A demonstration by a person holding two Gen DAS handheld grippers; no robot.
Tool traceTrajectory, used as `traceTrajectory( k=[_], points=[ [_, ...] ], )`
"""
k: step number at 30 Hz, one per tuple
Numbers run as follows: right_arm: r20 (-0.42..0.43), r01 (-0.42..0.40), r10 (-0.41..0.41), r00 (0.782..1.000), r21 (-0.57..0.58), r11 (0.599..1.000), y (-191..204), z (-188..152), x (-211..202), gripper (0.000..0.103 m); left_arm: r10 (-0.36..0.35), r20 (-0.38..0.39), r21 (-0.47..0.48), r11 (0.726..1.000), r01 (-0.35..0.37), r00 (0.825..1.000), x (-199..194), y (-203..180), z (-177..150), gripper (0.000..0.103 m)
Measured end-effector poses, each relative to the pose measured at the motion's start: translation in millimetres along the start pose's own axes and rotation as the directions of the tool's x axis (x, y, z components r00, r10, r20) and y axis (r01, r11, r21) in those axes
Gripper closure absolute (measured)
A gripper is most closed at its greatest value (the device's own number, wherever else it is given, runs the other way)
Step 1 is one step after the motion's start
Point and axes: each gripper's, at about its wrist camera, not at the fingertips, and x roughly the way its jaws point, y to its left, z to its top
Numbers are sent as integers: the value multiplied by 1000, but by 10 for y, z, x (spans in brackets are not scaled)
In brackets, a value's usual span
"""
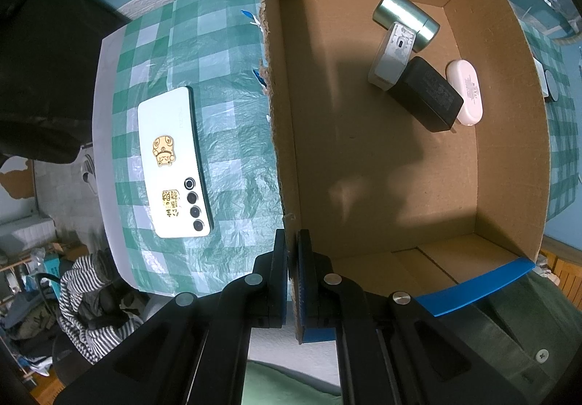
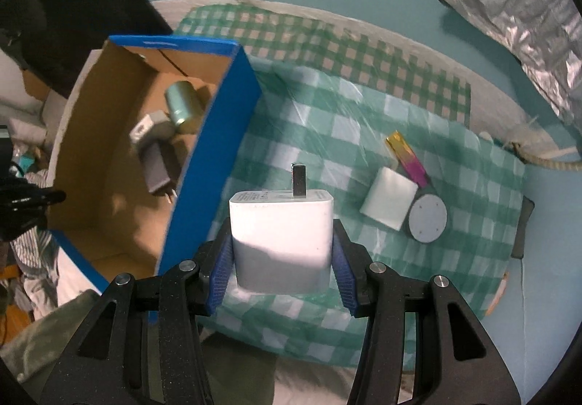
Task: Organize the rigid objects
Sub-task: 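Carry the white charger with the right gripper into the box and release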
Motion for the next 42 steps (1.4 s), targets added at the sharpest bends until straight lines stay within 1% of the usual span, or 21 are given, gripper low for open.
traceTrajectory(
  k=[11,19,30,36,42],
  points=[
    [29,-16,19,999,-80,997,371,207,-147,53,1,2,2,1000,-1,1000,0,-7,20,98],
    [32,-31,36,999,-145,989,686,368,-95,53,1,1,2,1000,-1,1000,-5,-2,13,98],
    [-8,-36,35,999,-205,978,1009,552,214,53,0,6,4,1000,0,1000,-24,-2,53,98],
    [-40,-34,26,999,-215,976,1051,595,396,53,0,8,10,1000,0,1000,-43,3,43,98],
    [-53,-41,30,998,-221,974,1072,624,523,53,1,10,11,1000,-1,1000,-46,3,31,98]
  ],
)
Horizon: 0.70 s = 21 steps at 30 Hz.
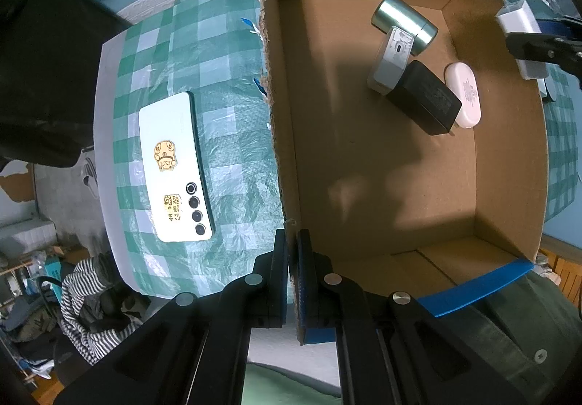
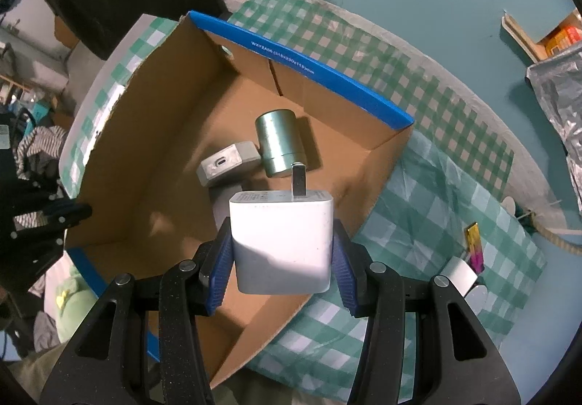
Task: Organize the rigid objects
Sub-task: 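Carry the white charger with the right gripper into the box and release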
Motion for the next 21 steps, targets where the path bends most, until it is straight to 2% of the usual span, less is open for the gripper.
traceTrajectory(
  k=[14,21],
  points=[
    [-34,1,0,999,29,1000,-62,-10,212,53,-1,0,0,1000,1,1000,-3,-3,-1,98],
    [-16,26,-25,1000,27,999,-52,-4,191,53,-1,1,0,1000,1,1000,-1,0,-4,98]
  ],
)
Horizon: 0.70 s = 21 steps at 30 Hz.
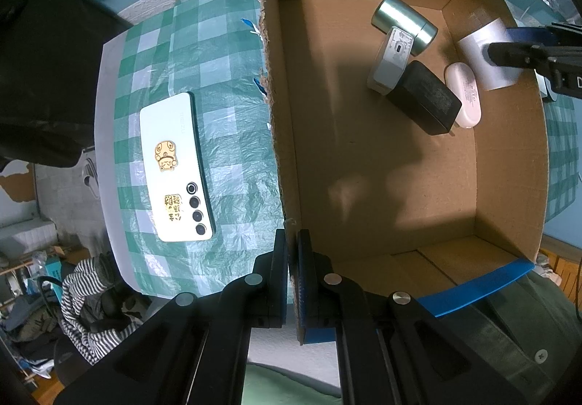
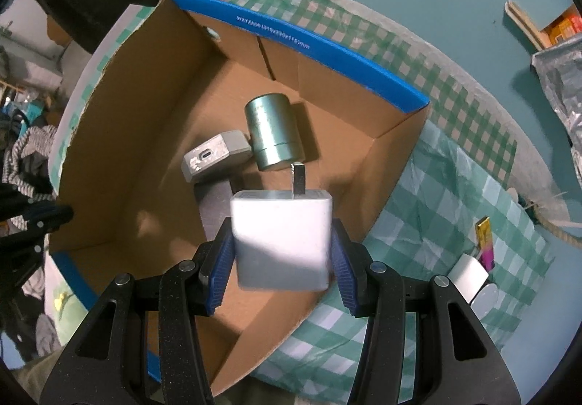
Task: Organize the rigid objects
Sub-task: 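Carry the white charger with the right gripper into the box and release, then move the right tool out of the box over the second white charger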
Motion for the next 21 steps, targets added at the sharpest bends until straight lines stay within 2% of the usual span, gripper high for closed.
traceTrajectory(
  k=[21],
  points=[
    [64,3,-5,998,40,999,-108,-88,-385,49,0,0,3,1000,0,1000,-8,2,-3,98]
  ],
)
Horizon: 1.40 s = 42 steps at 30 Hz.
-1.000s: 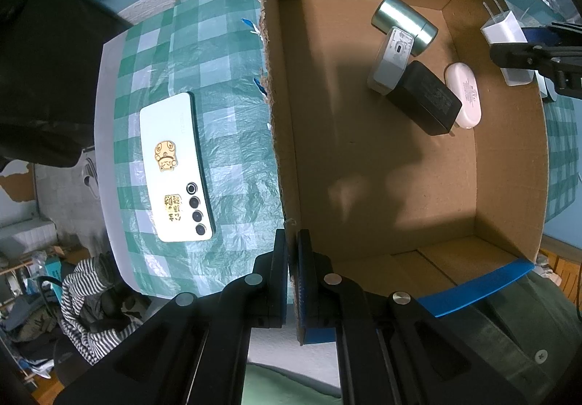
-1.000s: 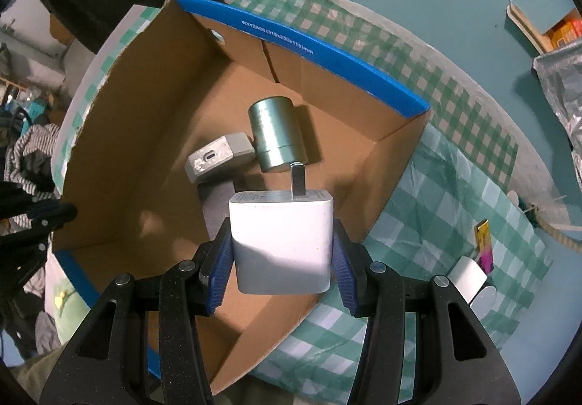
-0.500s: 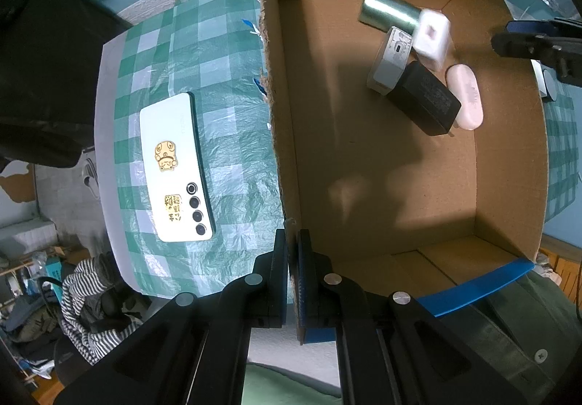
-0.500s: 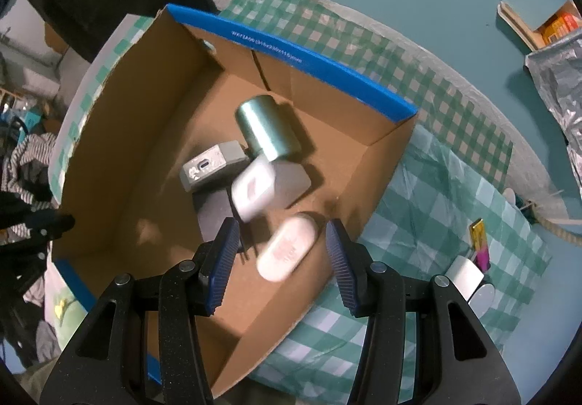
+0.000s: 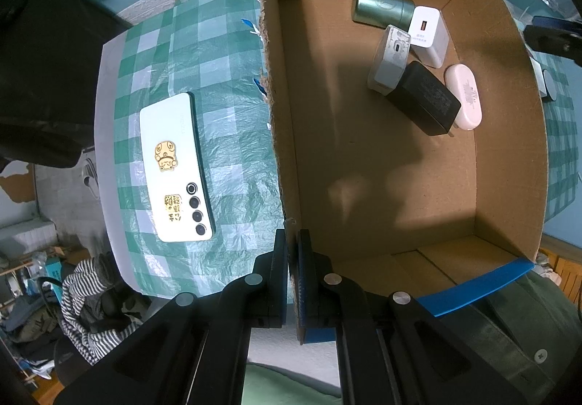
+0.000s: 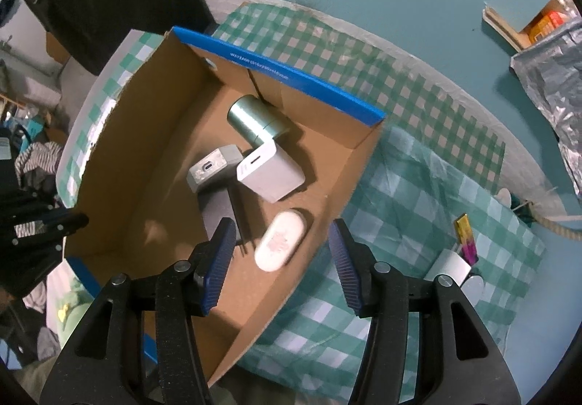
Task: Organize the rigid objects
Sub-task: 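Move the right tool out of the box over the second white charger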
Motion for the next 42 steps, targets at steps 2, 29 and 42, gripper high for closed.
traceTrajectory(
  k=[2,29,42],
  points=[
    [5,3,-3,1000,9,1000,-37,-23,-41,49,0,0,0,1000,0,1000,0,0,-2,98],
    [-81,133,-117,990,235,963,-1352,-409,64,49,0,-1,-4,1000,0,1000,-9,8,-12,98],
    [-125,84,-35,992,414,906,-2006,-582,540,49,5,-6,-4,1000,-5,1000,-4,-4,-22,98]
  ],
)
